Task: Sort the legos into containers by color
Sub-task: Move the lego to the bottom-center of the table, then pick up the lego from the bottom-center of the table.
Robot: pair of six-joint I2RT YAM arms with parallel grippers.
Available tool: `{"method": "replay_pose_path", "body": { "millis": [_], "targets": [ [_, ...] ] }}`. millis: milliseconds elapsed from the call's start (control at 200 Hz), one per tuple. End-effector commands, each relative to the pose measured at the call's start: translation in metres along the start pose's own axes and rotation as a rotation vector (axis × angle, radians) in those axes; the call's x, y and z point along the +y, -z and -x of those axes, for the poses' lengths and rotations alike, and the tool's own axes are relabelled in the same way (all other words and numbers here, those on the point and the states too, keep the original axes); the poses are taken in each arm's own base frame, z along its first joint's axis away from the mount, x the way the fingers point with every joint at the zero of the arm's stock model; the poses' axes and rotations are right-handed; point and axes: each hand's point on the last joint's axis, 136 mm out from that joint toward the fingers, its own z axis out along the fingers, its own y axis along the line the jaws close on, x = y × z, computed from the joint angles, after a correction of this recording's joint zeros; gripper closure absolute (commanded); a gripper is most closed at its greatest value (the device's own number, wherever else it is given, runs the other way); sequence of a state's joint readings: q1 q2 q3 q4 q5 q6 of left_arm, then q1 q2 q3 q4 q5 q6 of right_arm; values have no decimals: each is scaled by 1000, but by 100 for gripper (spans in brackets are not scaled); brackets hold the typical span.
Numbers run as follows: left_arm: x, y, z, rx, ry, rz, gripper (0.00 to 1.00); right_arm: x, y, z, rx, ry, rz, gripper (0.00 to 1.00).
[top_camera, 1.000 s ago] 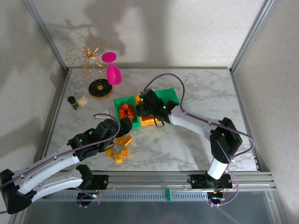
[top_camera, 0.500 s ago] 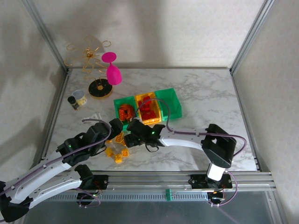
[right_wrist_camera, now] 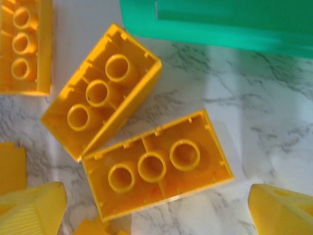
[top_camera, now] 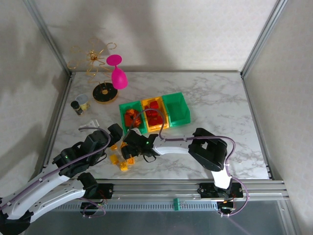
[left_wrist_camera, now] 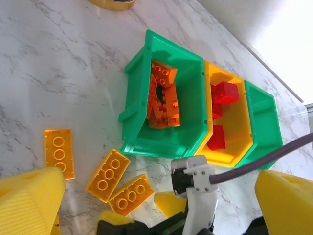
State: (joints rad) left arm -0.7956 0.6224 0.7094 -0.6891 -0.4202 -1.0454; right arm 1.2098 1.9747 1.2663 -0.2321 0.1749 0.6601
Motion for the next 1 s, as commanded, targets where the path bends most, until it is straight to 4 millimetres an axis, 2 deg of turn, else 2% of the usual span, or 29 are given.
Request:
{"method": "replay_pose_path", "body": {
  "millis": [0, 100, 240, 421, 481, 586, 741, 891, 996],
  "targets": [
    [25, 5, 7, -40, 81, 104, 0, -9, -6, 4, -34, -26, -93, 3],
    [25, 3, 5, -34, 84, 103, 0, -28, -5, 5, -50, -64, -185, 1],
    [23, 4, 5, -29, 89, 97, 0, -38, 3, -3, -44, -79, -203, 2],
    [20, 4, 3, -16, 100, 79, 0, -61, 30, -18, -27, -116, -232, 7],
    [18, 4, 3, -17, 104, 72, 0, -60, 31, -18, -16, -130, -230, 7],
    [19, 5, 7, -34, 109, 72, 0, -42, 33, -9, -42, -143, -168, 6],
    [20, 7, 10, -45, 109, 78, 0, -33, 22, 4, -61, -177, -168, 4],
    [23, 7, 9, -42, 97, 91, 0, -39, 10, 12, -77, -198, -189, 12],
    [22, 8, 8, -37, 95, 85, 0, -45, 4, 11, -65, -208, -206, 23]
  ]
}}
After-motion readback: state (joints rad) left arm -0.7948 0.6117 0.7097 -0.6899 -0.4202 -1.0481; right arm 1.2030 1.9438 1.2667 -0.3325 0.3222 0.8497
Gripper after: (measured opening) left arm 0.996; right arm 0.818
